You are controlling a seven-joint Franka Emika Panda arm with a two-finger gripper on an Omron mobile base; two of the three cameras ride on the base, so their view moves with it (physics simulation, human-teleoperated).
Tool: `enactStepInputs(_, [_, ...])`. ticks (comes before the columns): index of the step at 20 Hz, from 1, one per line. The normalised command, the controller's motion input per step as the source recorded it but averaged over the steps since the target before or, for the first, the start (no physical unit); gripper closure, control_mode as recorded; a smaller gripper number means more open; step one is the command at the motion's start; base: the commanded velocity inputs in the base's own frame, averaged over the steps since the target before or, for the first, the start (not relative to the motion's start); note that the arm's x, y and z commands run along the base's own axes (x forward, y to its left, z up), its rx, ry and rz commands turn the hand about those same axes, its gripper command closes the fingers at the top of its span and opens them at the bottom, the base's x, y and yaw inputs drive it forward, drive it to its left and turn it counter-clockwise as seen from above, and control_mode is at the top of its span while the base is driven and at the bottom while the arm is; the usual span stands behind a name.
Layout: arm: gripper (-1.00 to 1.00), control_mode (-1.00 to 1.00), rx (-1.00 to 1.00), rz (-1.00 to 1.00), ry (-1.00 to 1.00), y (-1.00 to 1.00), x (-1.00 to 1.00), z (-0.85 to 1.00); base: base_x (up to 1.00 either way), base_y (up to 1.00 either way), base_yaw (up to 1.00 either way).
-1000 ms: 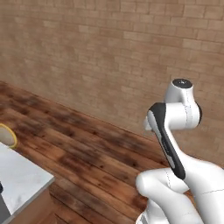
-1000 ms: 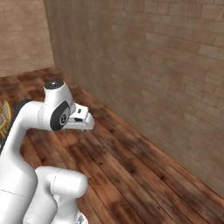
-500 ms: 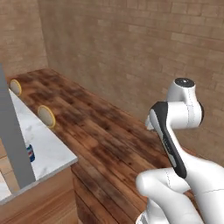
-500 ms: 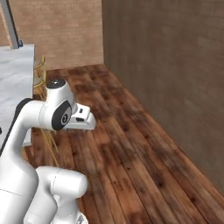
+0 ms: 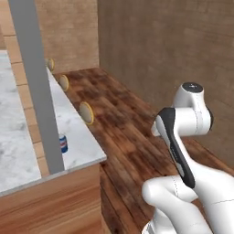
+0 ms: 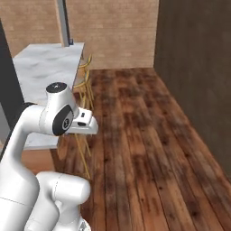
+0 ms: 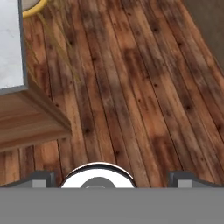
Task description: Four empty soda cans are scattered around the kitchen. Gather all the cans and cluster them next to the stove for recycling.
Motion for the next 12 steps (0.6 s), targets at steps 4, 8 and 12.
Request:
enactStepInputs(4, [-1.00, 1.00, 0.00, 0.00, 0.00, 0.00, 0.00, 0.00, 0.54, -0.09, 0.40])
enactStepInputs(8, [-1.00, 1.00, 0.00, 0.00, 0.00, 0.00, 0.00, 0.00, 0.54, -0.25, 0.34])
enactStepInputs(12, [-1.00, 1.00, 0.00, 0.00, 0.00, 0.00, 0.00, 0.00, 0.59, -0.42, 0.26])
